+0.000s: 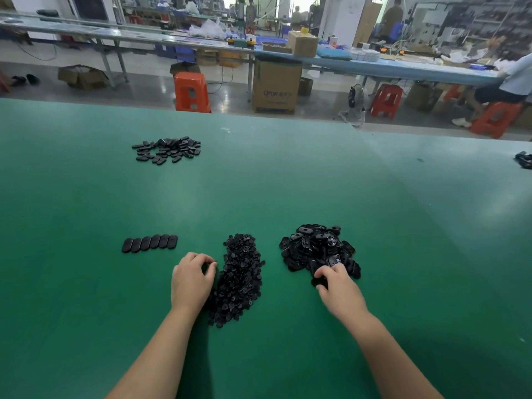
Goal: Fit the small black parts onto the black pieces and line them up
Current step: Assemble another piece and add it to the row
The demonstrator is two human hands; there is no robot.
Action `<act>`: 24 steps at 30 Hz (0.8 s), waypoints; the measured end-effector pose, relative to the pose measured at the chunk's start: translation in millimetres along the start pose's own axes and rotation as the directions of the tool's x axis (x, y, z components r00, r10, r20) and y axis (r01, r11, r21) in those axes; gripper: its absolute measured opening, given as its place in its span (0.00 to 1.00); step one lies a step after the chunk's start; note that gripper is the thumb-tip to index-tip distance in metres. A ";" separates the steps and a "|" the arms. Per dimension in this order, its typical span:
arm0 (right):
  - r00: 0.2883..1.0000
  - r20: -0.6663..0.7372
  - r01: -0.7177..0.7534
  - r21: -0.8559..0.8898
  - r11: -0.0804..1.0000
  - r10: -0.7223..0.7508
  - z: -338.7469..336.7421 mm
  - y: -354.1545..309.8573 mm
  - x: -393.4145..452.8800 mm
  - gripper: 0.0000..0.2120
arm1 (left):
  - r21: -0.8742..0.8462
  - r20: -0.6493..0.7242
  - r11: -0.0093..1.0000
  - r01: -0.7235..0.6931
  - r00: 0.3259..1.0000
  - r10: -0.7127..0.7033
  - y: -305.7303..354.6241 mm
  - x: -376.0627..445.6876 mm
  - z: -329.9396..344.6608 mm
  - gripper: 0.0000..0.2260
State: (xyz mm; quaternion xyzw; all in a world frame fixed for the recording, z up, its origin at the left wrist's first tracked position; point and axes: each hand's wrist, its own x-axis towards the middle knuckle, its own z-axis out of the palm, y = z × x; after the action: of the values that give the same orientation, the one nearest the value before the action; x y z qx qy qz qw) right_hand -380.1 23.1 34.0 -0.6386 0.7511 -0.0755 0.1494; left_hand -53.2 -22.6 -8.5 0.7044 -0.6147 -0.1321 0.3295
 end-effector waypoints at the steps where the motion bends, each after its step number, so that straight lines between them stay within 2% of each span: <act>1: 1.000 0.003 0.001 -0.011 1.000 -0.001 0.3 2.1 0.5 0.09 | 0.001 -0.001 1.000 -0.002 1.000 0.002 0.3 0.2 0.0 0.02; 13: 0.997 -0.056 0.051 -0.024 0.998 -0.052 -4.1 -2.2 -0.6 0.04 | 0.007 0.000 1.000 -0.001 1.000 0.001 2.4 -0.9 -2.0 0.03; 18: 0.995 -0.095 0.042 0.082 0.996 -0.034 -5.3 -3.5 -1.8 0.03 | 0.007 0.006 1.000 0.004 1.000 -0.004 3.2 -1.6 -2.8 0.03; 24: 0.981 -0.147 0.172 0.343 0.923 -0.128 -7.4 -13.8 0.4 0.07 | -0.014 0.005 1.000 0.012 1.000 -0.012 5.3 -2.6 -5.2 0.03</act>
State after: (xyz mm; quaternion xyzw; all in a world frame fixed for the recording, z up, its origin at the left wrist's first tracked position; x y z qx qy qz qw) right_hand -369.6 19.7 45.1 -0.6512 0.6817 -0.2595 0.2095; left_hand -54.8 -18.8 -1.8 0.7054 -0.6103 -0.1402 0.3320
